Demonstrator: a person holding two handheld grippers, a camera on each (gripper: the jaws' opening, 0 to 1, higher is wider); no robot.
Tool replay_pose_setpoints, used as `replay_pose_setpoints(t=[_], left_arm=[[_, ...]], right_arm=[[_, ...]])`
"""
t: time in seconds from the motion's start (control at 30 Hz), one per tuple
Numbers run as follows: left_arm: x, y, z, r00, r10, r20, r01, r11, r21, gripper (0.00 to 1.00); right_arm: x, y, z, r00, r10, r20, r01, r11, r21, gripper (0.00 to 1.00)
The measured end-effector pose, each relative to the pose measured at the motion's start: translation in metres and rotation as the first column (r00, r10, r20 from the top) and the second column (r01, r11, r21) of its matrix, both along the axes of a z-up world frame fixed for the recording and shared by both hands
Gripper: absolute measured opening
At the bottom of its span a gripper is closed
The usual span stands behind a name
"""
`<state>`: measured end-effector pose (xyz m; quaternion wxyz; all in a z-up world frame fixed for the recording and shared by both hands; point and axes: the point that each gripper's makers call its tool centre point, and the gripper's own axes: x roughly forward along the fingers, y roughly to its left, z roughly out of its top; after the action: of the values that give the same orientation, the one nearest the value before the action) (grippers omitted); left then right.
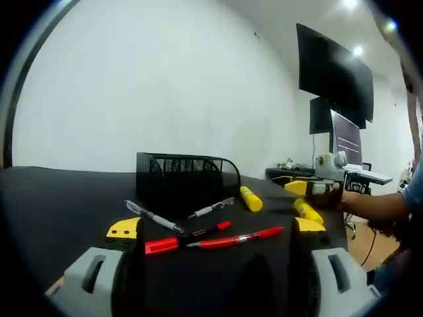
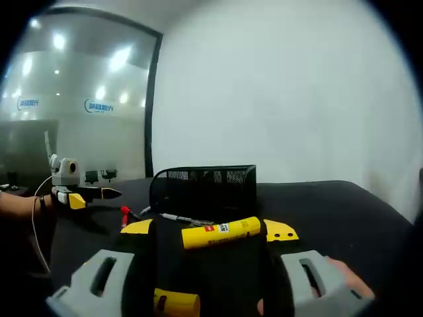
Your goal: Pick up pens and glue sticks and place them into the holder.
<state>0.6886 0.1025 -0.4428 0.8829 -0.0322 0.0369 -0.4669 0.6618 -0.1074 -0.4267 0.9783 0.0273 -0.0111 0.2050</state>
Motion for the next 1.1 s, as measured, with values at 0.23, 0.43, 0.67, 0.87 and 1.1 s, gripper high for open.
replay_pose_setpoints(t=[0.23, 0.43, 0.67, 0.87, 1.1], left_arm=[[0.007, 0.002, -0.002, 1.000, 0.000, 0.000, 0.000, 1.000, -0.003, 0.85], [0.011, 0.003, -0.003, 1.000, 0.000, -0.001, 0.000, 1.000, -0.003, 0.85], [0.013, 0.004, -0.002, 1.000, 0.002, 0.001, -0.002, 1.000, -0.007, 0.85], [0.013, 0.005, 0.000, 1.000, 0.002, 0.002, -0.002, 1.000, -0.019, 0.85], [0.011, 0.006, 0.004, 1.000, -0.006, 0.009, 0.006, 0.999, -0.041, 0.85]], right_arm=[[0.000, 0.001, 0.000, 1.000, 0.002, 0.001, -0.002, 1.000, 0.002, 0.59], [-0.001, 0.000, 0.002, 1.000, 0.000, 0.005, -0.001, 1.000, 0.009, 0.59], [-0.001, 0.000, 0.002, 1.000, 0.000, 0.007, 0.000, 1.000, 0.010, 0.59], [-0.001, -0.001, 0.003, 1.000, -0.002, 0.010, 0.002, 1.000, 0.018, 0.59], [-0.001, -0.002, 0.005, 1.000, -0.002, 0.009, 0.002, 1.000, 0.027, 0.59]])
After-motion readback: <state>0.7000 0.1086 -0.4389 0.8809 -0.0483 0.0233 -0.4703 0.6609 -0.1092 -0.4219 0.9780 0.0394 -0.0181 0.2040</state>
